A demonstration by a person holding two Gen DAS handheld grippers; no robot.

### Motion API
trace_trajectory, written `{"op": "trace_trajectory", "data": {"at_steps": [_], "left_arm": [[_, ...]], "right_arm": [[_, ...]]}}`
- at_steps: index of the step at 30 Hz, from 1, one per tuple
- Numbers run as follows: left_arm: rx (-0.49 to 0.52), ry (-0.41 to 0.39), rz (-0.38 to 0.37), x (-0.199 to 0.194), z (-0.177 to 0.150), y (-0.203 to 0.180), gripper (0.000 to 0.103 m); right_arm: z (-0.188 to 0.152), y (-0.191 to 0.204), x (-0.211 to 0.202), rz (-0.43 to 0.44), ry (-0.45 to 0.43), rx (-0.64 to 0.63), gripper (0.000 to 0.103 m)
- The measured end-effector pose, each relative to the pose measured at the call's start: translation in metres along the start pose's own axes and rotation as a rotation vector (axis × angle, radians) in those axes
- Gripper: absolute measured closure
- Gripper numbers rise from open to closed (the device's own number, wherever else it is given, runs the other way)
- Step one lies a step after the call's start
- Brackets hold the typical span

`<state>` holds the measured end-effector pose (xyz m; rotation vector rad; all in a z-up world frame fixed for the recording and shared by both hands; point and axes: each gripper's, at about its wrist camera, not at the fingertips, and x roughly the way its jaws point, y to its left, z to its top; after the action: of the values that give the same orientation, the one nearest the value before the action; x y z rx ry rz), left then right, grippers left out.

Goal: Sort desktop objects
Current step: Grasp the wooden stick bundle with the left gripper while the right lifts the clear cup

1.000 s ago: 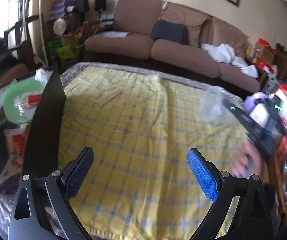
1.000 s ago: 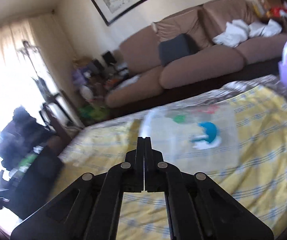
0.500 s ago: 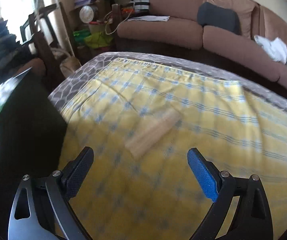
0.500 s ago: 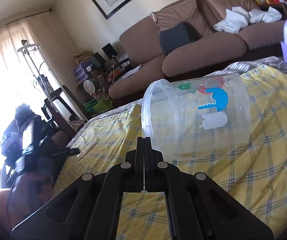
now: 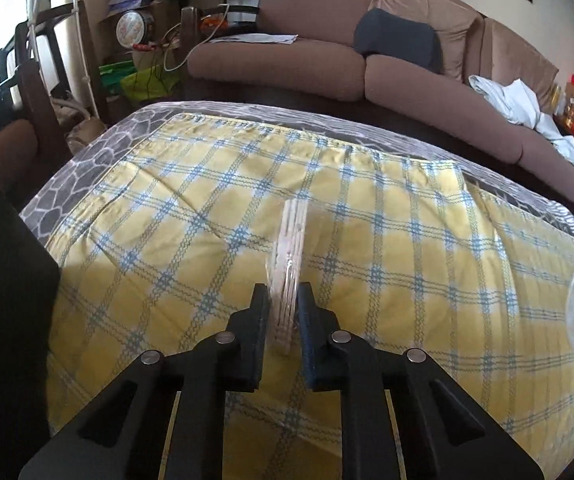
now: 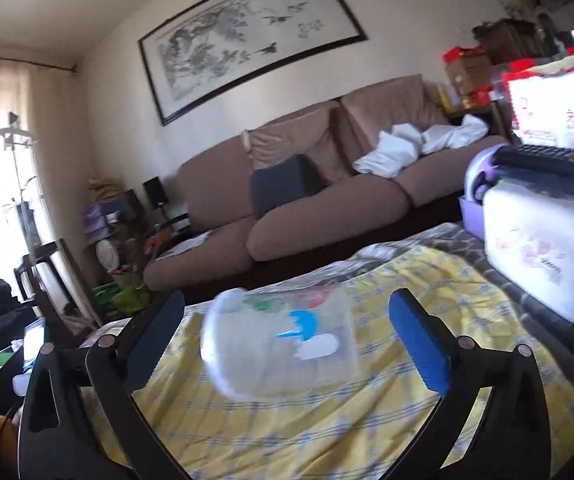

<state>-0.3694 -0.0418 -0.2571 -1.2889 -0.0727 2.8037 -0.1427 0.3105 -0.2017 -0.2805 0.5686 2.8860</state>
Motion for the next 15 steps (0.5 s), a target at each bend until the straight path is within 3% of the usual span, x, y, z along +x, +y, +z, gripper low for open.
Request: {"op": "trace_trajectory", "data": {"at_steps": [4, 6, 8, 11, 15], "left_arm": [[0.010, -0.008, -0.022, -0.013, -0.006, -0.011, 0.090], [0.016, -0.006, -0.042, -0.018, -0.007, -0.018, 0.090], [0.025, -0.008, -0.057, -0.024, -0.008, -0.025, 0.090], [0.043, -0.017, -0.090, -0.038, -0.011, -0.038, 0.090], [0.043, -0.030, -0.135, -0.056, -0.013, -0.048, 0.090]], "right_arm": [[-0.009, 0.003, 0.033, -0.051, 0.201, 0.038, 0.000], [-0.015, 0.012, 0.049, -0.035, 0.293, 0.024, 0.000], [-0.022, 0.028, 0.054, -0.017, 0.316, -0.054, 0.000], [-0.026, 0.050, 0.063, -0.056, 0.324, -0.194, 0.000], [-0.030, 0.051, 0.081, -0.113, 0.390, -0.207, 0.000]]}}
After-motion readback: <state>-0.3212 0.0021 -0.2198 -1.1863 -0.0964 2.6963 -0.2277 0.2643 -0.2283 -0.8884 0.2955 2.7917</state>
